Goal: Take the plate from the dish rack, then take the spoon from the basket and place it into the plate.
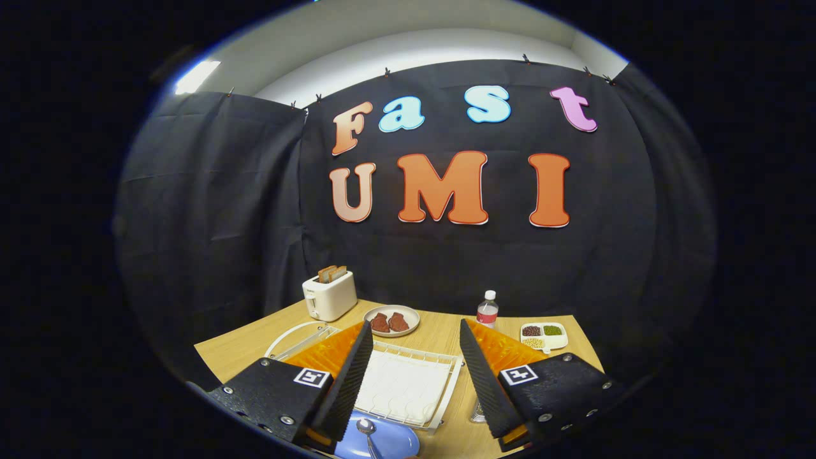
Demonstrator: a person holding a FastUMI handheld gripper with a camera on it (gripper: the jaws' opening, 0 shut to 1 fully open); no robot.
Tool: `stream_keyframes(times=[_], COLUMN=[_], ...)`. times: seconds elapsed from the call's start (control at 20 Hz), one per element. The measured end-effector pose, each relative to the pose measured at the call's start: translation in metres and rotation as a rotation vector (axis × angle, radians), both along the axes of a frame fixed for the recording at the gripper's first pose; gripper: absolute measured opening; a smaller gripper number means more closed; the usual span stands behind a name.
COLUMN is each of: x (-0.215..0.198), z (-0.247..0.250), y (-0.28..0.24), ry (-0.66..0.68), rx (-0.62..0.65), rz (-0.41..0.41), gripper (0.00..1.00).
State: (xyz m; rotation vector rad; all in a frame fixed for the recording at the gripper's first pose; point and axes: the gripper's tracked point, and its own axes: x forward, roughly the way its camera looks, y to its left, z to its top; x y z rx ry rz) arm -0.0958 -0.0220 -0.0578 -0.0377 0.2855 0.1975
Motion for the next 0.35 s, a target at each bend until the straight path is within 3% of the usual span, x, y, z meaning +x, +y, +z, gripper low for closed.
stream_keyframes(times=[0.35], x=[0.007], z=[0.004], y=[-0.028], ry=[-0.124], rx=[-0.047], rz=[-0.106], gripper=[0.95])
